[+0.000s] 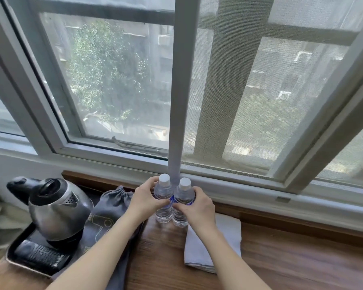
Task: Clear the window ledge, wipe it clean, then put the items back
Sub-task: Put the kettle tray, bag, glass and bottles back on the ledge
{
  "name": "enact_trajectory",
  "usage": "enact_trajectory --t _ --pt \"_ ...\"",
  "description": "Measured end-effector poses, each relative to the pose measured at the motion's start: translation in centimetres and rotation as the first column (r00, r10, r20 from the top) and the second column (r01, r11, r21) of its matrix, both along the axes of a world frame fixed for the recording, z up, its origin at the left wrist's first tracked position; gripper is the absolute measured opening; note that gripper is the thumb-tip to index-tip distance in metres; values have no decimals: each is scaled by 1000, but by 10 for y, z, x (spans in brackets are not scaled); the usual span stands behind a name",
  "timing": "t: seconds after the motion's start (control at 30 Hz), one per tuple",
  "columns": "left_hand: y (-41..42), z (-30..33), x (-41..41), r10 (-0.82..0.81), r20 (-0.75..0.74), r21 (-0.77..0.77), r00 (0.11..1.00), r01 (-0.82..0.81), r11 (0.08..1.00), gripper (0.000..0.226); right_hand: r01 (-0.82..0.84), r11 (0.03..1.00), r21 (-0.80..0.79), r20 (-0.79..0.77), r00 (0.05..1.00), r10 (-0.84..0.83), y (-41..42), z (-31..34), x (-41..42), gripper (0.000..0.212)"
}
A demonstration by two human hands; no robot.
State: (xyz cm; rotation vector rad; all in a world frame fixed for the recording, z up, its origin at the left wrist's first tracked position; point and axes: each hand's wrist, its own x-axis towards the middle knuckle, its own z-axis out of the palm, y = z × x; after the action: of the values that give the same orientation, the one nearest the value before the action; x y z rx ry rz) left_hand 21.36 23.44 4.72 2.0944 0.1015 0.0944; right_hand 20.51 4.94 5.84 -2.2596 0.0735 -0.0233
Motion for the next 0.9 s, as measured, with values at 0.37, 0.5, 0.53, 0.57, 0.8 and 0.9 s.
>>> enact_trajectory --t 0.37,0.5,0.53,0.57,0.8,0.9 --pt "-2 -1 7 -85 -39 -39 996 83 996 68 -44 999 2 -12 999 44 -9 -6 2 64" --pt "1 -12 6 -80 -49 -97 996 75 992 71 -66 997 39 -60 996 68 -10 -13 -2 71" --pt "1 -15 5 -73 -53 -109 996 67 992 74 -65 997 50 -70 995 69 -10 -14 -4 71" --pt "1 -18 4 -71 -61 -117 996 63 991 76 -66 996 62 -77 995 70 -9 -15 -5 72" --pt "0 -23 0 -67 -105 -114 992 55 992 66 -80 992 99 -95 991 89 -6 -16 -6 71" --pt "-2 -22 1 -59 -95 -91 994 50 995 58 -77 993 89 -104 991 86 -6 -17 -4 62"
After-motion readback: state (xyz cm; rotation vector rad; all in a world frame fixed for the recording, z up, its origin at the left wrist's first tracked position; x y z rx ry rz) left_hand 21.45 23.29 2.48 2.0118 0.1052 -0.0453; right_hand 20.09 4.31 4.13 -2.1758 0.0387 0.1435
